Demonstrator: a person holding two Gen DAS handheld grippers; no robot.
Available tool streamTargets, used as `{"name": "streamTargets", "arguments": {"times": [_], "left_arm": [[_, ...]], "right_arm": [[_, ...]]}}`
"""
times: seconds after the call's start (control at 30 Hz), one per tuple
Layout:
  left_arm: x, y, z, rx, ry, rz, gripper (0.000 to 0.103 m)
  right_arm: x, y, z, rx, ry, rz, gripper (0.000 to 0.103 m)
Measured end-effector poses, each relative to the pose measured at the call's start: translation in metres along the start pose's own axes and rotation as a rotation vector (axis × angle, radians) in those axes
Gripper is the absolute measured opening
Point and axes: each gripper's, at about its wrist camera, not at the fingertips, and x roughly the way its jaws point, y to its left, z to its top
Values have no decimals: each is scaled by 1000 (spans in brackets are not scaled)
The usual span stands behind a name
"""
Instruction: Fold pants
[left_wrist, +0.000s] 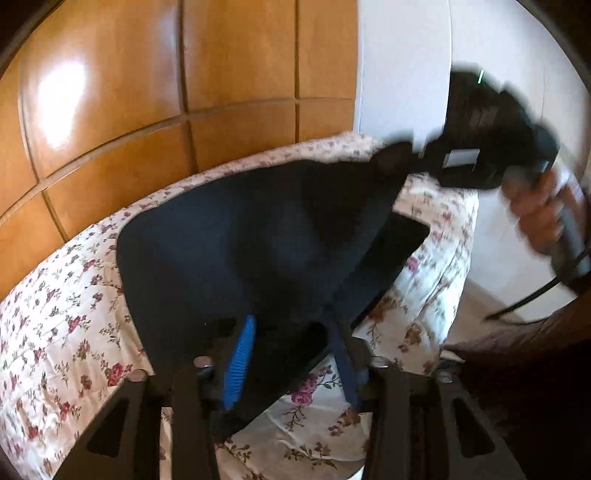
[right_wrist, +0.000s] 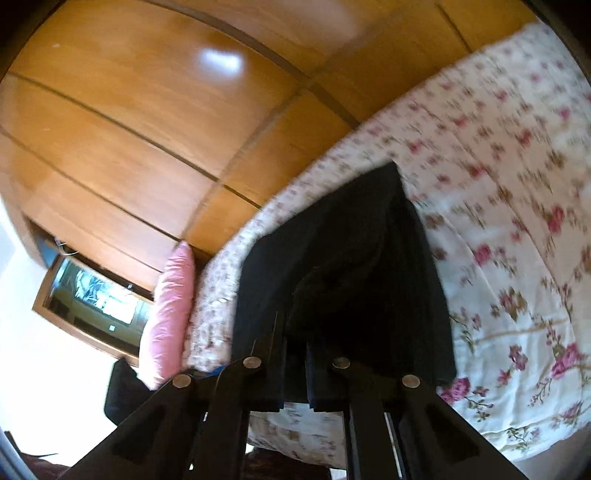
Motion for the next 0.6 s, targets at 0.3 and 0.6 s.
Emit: {"name": "streamTargets", "arguments": {"times": [0.3, 0.6], "left_arm": [[-25, 10, -5, -64, -67, -68, 8], [-19, 28, -20, -196, -16, -196, 28]], "right_arm": [[-3, -25, -34, 75, 74, -48, 7], [14, -58, -43, 106, 163, -68, 18]]}}
